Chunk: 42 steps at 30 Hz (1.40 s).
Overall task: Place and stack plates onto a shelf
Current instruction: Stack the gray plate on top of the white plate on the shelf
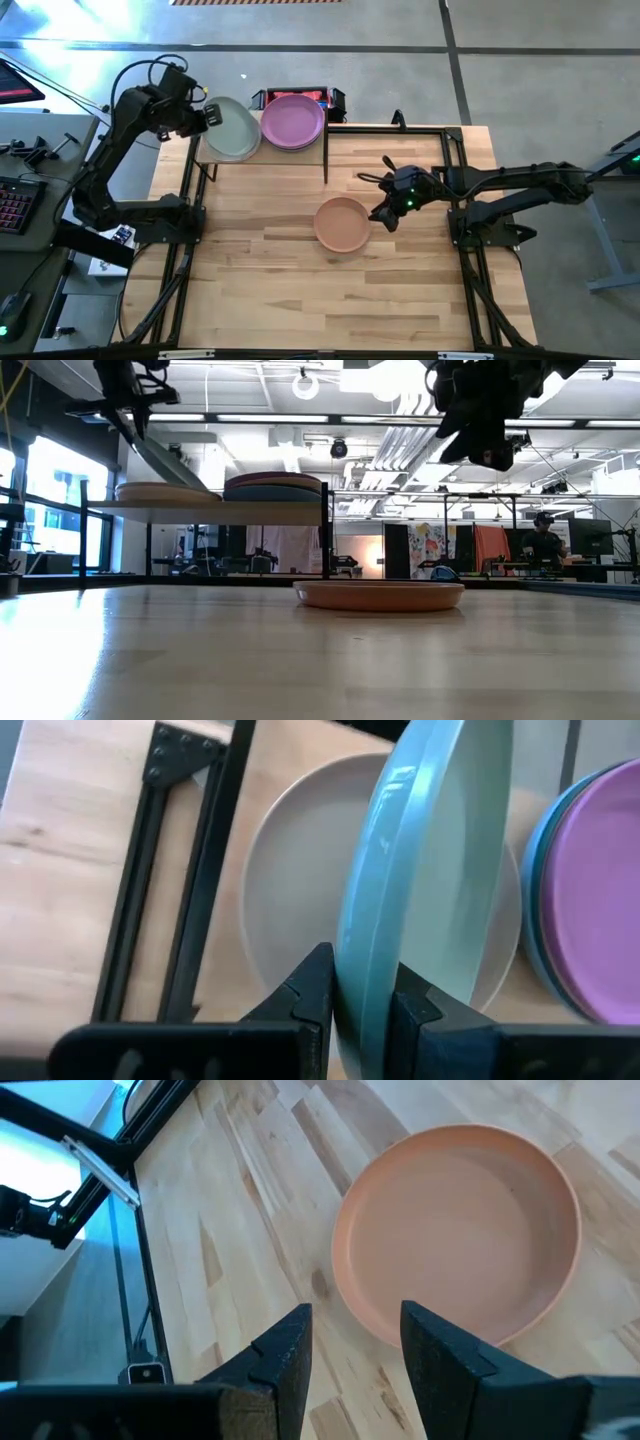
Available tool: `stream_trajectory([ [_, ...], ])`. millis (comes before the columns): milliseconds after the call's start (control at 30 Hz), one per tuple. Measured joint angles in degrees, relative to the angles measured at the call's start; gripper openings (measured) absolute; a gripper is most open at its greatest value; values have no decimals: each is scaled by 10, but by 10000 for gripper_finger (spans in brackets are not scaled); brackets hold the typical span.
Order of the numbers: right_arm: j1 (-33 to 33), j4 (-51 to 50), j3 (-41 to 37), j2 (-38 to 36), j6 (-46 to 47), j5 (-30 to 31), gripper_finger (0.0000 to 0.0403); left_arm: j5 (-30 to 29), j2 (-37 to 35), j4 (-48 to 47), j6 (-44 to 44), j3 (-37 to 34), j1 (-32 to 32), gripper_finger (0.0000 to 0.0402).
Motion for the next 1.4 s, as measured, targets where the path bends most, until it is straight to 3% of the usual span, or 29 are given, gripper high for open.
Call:
stream_trajectory([
  [500, 12, 0, 0, 0, 0, 4, 135, 2, 3, 8, 14, 0, 0, 36],
  [767, 12, 0, 0, 0, 0, 4, 135, 29, 9, 1, 16, 0, 0, 76],
  [933, 12, 0, 0, 0, 0, 4, 135, 5, 10, -23, 26, 0, 0, 99],
  [1267, 12, 0, 0, 0, 0, 4, 135, -8, 10, -74, 66, 0, 0, 103],
  [1400, 12, 0, 0, 0, 0, 4, 135, 25, 10, -74, 77, 0, -2, 103],
])
